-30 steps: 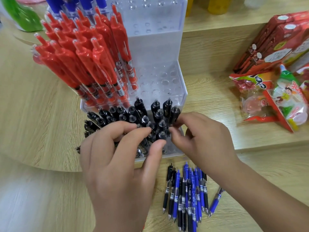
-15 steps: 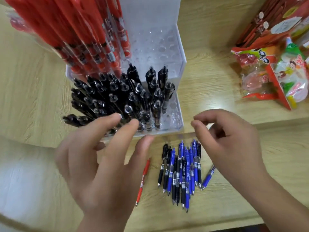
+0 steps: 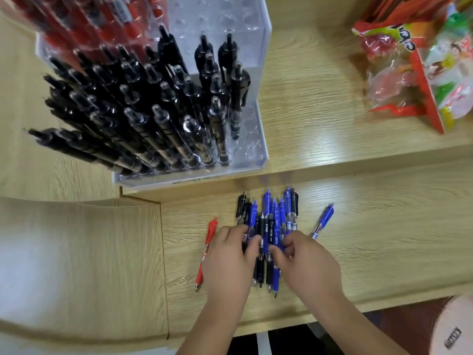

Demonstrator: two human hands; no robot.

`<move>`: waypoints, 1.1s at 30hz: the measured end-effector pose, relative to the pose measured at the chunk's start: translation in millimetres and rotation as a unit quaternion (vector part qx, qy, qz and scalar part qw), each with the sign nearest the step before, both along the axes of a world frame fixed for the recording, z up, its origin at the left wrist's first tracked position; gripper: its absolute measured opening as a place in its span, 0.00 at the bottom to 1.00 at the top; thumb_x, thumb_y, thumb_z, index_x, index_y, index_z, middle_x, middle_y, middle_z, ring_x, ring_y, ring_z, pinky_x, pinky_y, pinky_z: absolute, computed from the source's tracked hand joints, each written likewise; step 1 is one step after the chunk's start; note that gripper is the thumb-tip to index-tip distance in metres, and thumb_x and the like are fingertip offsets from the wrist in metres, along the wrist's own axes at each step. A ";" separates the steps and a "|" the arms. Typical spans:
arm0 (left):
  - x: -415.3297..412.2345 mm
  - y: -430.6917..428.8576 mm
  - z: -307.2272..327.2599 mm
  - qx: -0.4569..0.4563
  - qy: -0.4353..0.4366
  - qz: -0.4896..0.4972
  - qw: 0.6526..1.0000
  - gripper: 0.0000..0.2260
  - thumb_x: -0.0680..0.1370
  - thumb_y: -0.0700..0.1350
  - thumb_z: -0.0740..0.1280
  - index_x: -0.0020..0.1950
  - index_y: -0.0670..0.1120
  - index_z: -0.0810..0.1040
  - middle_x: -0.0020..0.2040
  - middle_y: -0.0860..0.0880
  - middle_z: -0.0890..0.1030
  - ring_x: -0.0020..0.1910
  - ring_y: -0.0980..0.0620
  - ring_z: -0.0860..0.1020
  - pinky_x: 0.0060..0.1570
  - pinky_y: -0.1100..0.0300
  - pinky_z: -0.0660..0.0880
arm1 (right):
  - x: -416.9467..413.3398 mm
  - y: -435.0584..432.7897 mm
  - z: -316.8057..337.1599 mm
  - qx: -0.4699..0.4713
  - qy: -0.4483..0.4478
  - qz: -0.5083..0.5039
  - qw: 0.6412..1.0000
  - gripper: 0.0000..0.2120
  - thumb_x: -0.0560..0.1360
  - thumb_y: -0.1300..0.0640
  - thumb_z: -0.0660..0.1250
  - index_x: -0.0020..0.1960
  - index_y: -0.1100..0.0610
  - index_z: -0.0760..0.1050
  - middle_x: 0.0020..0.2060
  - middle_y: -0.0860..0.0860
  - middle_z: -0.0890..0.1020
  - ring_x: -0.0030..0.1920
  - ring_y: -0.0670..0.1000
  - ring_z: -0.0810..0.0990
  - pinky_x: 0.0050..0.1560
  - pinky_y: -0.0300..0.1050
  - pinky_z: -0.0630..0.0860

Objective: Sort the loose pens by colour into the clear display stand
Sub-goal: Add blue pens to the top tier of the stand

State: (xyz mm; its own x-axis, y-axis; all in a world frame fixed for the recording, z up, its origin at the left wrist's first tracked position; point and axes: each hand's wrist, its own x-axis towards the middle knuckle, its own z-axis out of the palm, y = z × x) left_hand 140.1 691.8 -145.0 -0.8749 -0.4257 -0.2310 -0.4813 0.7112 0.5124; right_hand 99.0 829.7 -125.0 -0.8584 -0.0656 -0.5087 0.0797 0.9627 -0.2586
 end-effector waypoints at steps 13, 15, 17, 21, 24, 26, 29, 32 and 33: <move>-32.8 9.9 16.2 -0.011 -0.047 0.081 0.996 0.09 0.76 0.50 0.65 0.52 0.51 0.81 0.46 0.54 0.80 0.45 0.52 0.78 0.35 0.58 0.72 | -14.0 2.8 25.3 -0.075 -0.039 -0.064 0.994 0.10 0.73 0.46 0.66 0.36 0.48 0.72 0.31 0.44 0.80 0.32 0.43 0.77 0.33 0.43 0.76; -28.5 5.3 40.6 0.010 0.006 0.079 0.997 0.09 0.74 0.51 0.66 0.52 0.54 0.82 0.46 0.57 0.79 0.44 0.54 0.79 0.36 0.58 0.74 | -16.5 12.1 50.7 -0.141 -0.023 -0.072 0.987 0.09 0.70 0.46 0.69 0.36 0.45 0.72 0.31 0.40 0.80 0.31 0.42 0.77 0.33 0.38 0.74; -23.4 1.5 73.2 0.007 0.088 0.058 0.994 0.10 0.71 0.54 0.64 0.49 0.57 0.81 0.43 0.61 0.78 0.38 0.58 0.78 0.32 0.64 0.72 | -21.0 17.3 88.0 -0.198 0.024 -0.064 0.978 0.07 0.65 0.43 0.70 0.37 0.42 0.74 0.27 0.39 0.77 0.28 0.42 0.74 0.32 0.33 0.70; -30.2 -9.5 168.5 0.030 0.235 -0.035 0.971 0.10 0.66 0.54 0.65 0.46 0.65 0.80 0.36 0.67 0.76 0.27 0.70 0.66 0.30 0.78 0.71 | -40.4 13.2 181.6 -0.257 0.135 -0.064 0.955 0.08 0.60 0.42 0.72 0.37 0.39 0.76 0.19 0.42 0.69 0.21 0.42 0.66 0.26 0.30 0.63; -51.4 -25.1 232.5 0.035 0.343 -0.010 0.939 0.09 0.66 0.53 0.67 0.45 0.62 0.79 0.37 0.65 0.78 0.24 0.65 0.69 0.29 0.77 0.70 | -65.1 4.9 236.3 -0.273 0.172 -0.029 0.946 0.16 0.61 0.57 0.79 0.38 0.40 0.77 0.18 0.43 0.69 0.21 0.43 0.67 0.26 0.31 0.64; -71.7 -40.4 271.2 0.052 0.433 0.035 0.899 0.09 0.67 0.51 0.68 0.46 0.58 0.80 0.36 0.62 0.79 0.23 0.63 0.69 0.27 0.73 0.70 | -84.9 -5.9 263.8 -0.290 0.203 -0.006 0.935 0.18 0.63 0.59 0.79 0.39 0.39 0.76 0.19 0.43 0.70 0.22 0.43 0.69 0.30 0.31 0.66; -97.1 -66.1 317.6 0.077 0.481 0.068 0.871 0.10 0.67 0.49 0.68 0.47 0.57 0.80 0.36 0.62 0.76 0.25 0.63 0.69 0.29 0.73 0.68 | -113.3 -32.0 301.5 -0.339 0.260 0.019 0.904 0.09 0.67 0.53 0.75 0.39 0.42 0.76 0.20 0.43 0.70 0.23 0.44 0.69 0.37 0.39 0.66; -115.9 -90.7 356.4 0.086 0.464 0.078 0.878 0.07 0.68 0.48 0.72 0.43 0.60 0.80 0.31 0.61 0.72 0.25 0.63 0.67 0.29 0.71 0.65 | -143.8 -64.9 338.0 -0.381 0.279 0.045 0.880 0.04 0.70 0.49 0.73 0.42 0.42 0.78 0.23 0.47 0.74 0.25 0.46 0.70 0.31 0.44 0.68; -122.6 -98.4 366.9 0.083 0.457 0.079 0.882 0.11 0.69 0.44 0.74 0.39 0.61 0.79 0.29 0.60 0.71 0.26 0.62 0.68 0.29 0.72 0.64 | -154.2 -75.7 349.6 -0.388 0.277 0.056 0.878 0.03 0.71 0.49 0.72 0.42 0.43 0.78 0.26 0.47 0.76 0.26 0.47 0.72 0.31 0.46 0.69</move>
State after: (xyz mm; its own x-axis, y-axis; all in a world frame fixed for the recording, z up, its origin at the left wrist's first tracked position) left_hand 17.5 593.4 221.8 -0.6611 -0.5858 0.4689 0.1005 0.5502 0.8290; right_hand -55.2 754.1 224.5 -0.9263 -0.3065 0.2190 -0.3482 0.4744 -0.8085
